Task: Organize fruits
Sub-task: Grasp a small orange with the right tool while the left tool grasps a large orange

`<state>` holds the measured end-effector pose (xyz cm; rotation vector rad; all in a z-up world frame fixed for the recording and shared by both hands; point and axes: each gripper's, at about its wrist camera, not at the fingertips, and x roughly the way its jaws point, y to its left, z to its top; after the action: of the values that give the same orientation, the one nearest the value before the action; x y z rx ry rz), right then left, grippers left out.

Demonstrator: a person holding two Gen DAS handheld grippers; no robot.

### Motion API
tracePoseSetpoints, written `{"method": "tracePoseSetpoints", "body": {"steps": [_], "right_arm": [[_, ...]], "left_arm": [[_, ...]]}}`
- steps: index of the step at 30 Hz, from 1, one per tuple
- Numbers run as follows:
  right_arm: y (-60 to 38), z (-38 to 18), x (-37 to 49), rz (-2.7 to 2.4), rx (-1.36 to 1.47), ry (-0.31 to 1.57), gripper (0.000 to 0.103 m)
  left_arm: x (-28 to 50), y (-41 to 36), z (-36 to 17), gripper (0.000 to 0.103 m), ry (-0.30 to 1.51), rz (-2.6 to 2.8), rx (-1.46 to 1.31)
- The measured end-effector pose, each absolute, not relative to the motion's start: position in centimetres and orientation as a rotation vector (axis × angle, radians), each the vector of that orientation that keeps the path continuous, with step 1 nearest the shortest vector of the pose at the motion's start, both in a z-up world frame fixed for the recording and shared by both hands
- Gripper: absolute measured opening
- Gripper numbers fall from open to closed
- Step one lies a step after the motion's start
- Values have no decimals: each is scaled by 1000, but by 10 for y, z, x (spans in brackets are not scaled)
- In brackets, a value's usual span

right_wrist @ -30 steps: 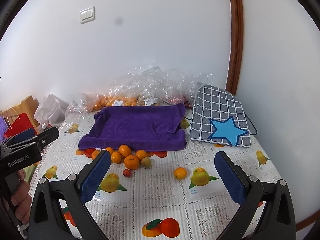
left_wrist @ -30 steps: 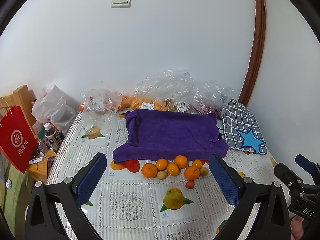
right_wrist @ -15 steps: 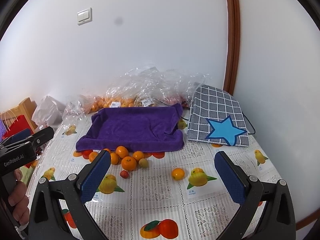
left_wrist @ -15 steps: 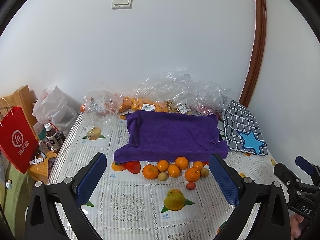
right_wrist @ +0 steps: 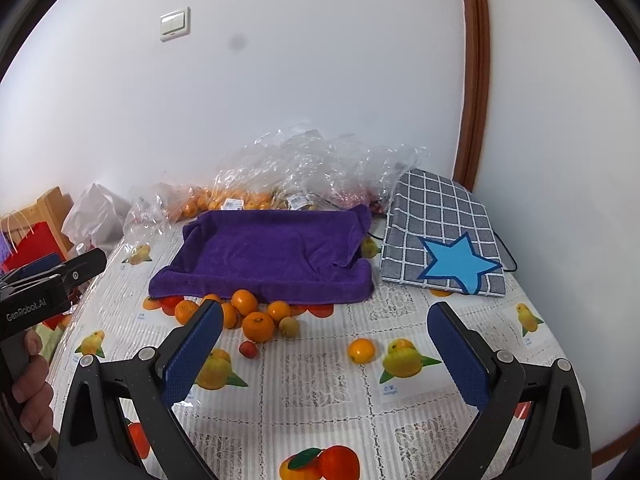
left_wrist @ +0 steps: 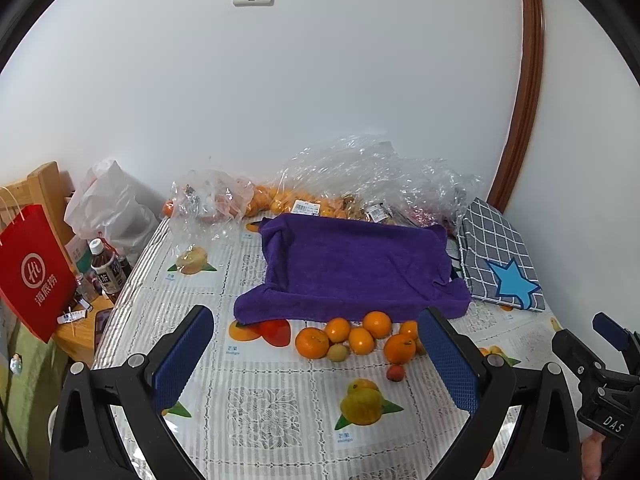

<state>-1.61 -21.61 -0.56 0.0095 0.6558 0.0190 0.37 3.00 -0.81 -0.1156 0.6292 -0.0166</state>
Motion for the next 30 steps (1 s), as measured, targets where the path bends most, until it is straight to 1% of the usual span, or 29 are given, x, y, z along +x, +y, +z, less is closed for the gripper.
{"method": "tracePoseSetpoints", "body": {"steps": [4, 8, 13, 17, 21, 22, 23, 24, 26, 27, 30], "right_arm": [[-215, -9, -11, 26, 23, 663, 101], [-216, -14, -5, 28, 30, 669, 97], [-220, -26, 4, 42, 57, 664, 97], [-229, -47, 14, 26, 63, 681, 97], [-241, -82, 32, -10, 44, 773, 96], [-245, -91, 36, -9, 43, 798, 95], [-248, -100, 39, -13, 46, 815, 88], [-253, -113, 43, -26, 54, 838, 78], [-259, -131, 47, -32, 64, 871, 66], [-262, -143, 51, -30, 73, 899, 61], [-267, -164, 58, -37, 91, 928, 59]], "left_arm": [[10, 35, -15, 103, 643, -22, -119], [16, 36, -20, 103, 646, -27, -109], [24, 37, -29, 102, 642, -21, -93], [34, 39, -45, 102, 650, -24, -76], [48, 39, -67, 102, 702, -54, -61], [51, 40, -72, 102, 715, -54, -62], [55, 40, -79, 102, 729, -54, -60], [57, 39, -85, 101, 739, -57, -55], [61, 38, -96, 97, 762, -64, -41], [62, 37, -101, 95, 770, -62, -38], [65, 38, -116, 93, 791, -62, -40]]}}
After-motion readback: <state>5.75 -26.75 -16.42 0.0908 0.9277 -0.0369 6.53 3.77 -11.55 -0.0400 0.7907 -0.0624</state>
